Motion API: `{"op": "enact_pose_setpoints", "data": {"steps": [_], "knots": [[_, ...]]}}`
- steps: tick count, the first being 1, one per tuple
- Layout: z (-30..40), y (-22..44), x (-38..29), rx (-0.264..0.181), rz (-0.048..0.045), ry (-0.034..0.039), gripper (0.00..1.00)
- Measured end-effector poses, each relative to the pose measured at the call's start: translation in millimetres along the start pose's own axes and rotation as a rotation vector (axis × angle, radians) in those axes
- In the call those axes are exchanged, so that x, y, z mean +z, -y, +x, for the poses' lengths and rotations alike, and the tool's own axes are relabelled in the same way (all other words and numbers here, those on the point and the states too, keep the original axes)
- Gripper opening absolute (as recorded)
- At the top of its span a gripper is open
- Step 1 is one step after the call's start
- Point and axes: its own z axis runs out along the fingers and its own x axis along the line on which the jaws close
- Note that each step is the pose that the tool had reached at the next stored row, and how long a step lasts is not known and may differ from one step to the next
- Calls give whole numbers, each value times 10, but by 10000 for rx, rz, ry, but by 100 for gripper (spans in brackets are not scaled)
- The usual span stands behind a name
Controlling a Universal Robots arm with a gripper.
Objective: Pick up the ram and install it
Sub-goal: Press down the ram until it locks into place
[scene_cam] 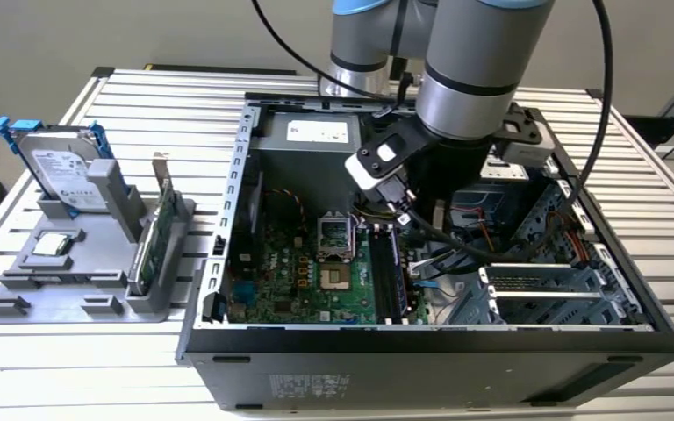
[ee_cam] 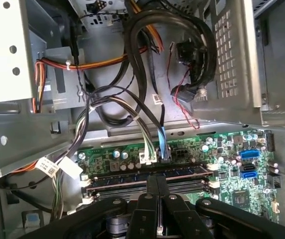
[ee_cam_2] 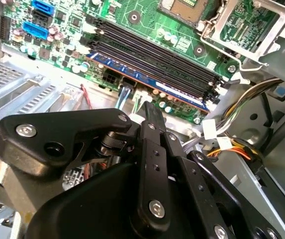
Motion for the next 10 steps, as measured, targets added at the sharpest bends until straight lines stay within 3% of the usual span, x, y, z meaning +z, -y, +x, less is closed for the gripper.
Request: {"op": "enact_pose_setpoints", "data": {"steps": [10], "knots": [[50, 9, 39, -290, 89, 7, 0]]}}
